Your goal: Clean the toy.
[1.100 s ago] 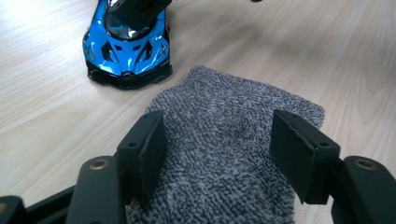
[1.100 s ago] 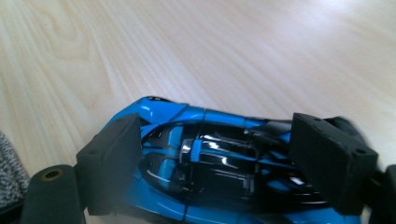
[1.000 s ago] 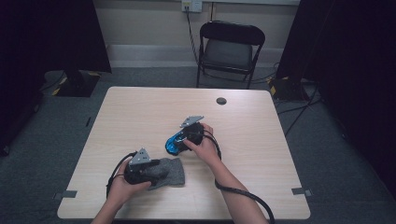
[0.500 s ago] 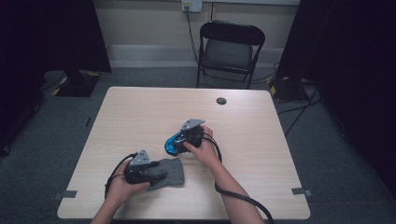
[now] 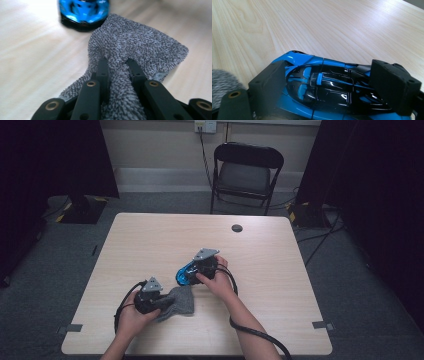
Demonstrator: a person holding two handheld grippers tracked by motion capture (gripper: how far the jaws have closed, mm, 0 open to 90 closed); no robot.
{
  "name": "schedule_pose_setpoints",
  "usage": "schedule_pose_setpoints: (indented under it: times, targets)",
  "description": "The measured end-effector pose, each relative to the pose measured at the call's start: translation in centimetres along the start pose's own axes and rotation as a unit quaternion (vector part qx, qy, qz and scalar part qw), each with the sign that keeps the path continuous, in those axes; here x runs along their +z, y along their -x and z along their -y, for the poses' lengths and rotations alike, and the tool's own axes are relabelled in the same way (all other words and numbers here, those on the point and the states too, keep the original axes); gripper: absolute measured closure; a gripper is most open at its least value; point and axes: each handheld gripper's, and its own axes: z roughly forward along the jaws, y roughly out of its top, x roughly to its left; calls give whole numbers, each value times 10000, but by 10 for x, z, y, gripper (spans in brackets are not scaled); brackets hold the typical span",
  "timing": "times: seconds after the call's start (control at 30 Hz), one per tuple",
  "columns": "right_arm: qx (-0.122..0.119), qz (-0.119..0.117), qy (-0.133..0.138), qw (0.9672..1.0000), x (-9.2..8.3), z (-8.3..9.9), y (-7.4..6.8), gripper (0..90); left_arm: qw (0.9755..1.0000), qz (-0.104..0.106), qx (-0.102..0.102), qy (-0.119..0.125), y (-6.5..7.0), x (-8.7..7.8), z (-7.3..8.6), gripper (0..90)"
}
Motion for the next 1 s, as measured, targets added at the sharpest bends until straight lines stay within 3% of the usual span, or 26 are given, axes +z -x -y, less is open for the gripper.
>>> schedule_pose_setpoints:
  times: [0.07, 0.23, 0.5, 0.7, 0.87, 1.0]
  targets:
    - [-4, 7, 63, 10000, 0, 1, 0, 134, 9998, -167, -61, 35, -7, 1, -1, 757]
    - [2, 9, 62, 10000, 0, 1, 0, 135, 9988, -257, -408, 125, -26, 2, -4, 763]
    - [-2, -4, 51, 10000, 0, 1, 0, 135, 9956, -593, -699, 199, -47, 0, -7, 768]
    - [1, -3, 53, 10000, 0, 1, 0, 135, 9936, -800, -759, 240, -56, 0, -9, 767]
    - [-2, -2, 79, 10000, 0, 2, 0, 134, 9929, -812, -819, 280, -62, 1, -9, 765]
    - [0, -6, 72, 10000, 0, 2, 0, 135, 9915, -951, -846, 283, -64, 1, -11, 764]
